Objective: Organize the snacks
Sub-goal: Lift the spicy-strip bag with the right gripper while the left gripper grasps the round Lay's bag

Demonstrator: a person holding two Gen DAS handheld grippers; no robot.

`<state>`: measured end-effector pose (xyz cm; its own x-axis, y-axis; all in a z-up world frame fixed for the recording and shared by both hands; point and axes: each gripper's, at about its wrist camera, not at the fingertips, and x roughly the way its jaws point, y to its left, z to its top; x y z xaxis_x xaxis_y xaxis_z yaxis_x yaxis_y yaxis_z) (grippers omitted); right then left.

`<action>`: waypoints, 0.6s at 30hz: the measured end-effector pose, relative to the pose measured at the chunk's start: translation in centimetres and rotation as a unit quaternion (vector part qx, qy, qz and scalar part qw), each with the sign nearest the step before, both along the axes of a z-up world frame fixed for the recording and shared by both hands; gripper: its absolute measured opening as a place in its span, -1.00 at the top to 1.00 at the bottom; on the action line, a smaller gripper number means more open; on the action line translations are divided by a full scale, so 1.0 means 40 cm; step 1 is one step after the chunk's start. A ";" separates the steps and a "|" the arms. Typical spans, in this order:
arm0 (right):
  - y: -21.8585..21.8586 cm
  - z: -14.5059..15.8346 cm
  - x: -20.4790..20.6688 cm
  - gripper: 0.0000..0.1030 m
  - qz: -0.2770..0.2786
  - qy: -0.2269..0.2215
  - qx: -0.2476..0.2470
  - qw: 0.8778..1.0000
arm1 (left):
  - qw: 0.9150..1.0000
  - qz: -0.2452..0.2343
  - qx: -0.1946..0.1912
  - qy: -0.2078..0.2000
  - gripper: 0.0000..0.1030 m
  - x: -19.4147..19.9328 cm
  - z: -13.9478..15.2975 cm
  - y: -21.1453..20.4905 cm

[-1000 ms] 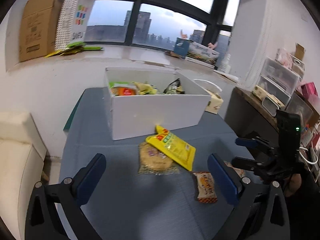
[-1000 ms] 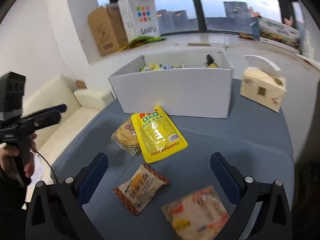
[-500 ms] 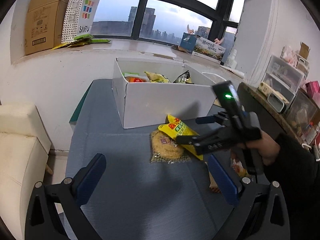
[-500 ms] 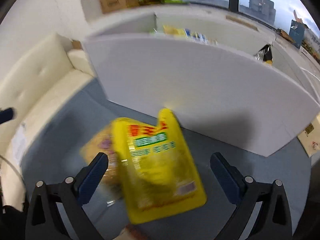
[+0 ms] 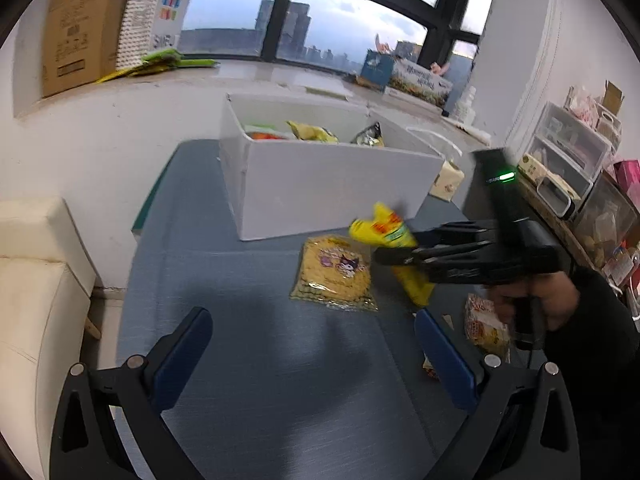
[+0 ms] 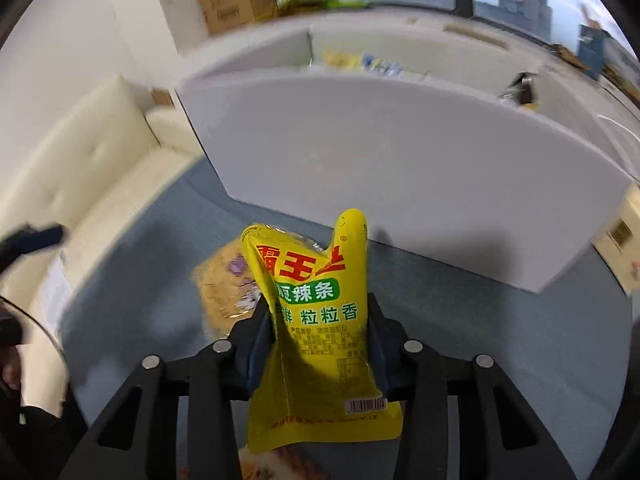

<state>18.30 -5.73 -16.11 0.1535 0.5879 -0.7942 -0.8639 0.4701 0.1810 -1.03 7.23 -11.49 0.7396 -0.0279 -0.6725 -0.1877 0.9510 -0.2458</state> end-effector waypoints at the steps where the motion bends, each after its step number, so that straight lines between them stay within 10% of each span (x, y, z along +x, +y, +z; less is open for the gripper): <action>1: -0.028 0.012 0.000 0.11 -0.009 0.003 0.015 1.000 | 1.000 -0.006 0.003 0.005 -1.00 0.012 -0.005 -0.007; 18: -0.339 0.089 -0.041 0.11 -0.148 0.021 0.118 0.982 | 0.989 -0.043 0.057 0.129 -0.98 0.343 -0.186 -0.085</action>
<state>16.67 -19.28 -12.57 0.3147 0.6912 -0.6505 -0.6852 0.6397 0.3483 12.71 3.83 -18.92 0.5415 0.0037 -0.8407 -0.1467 0.9851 -0.0901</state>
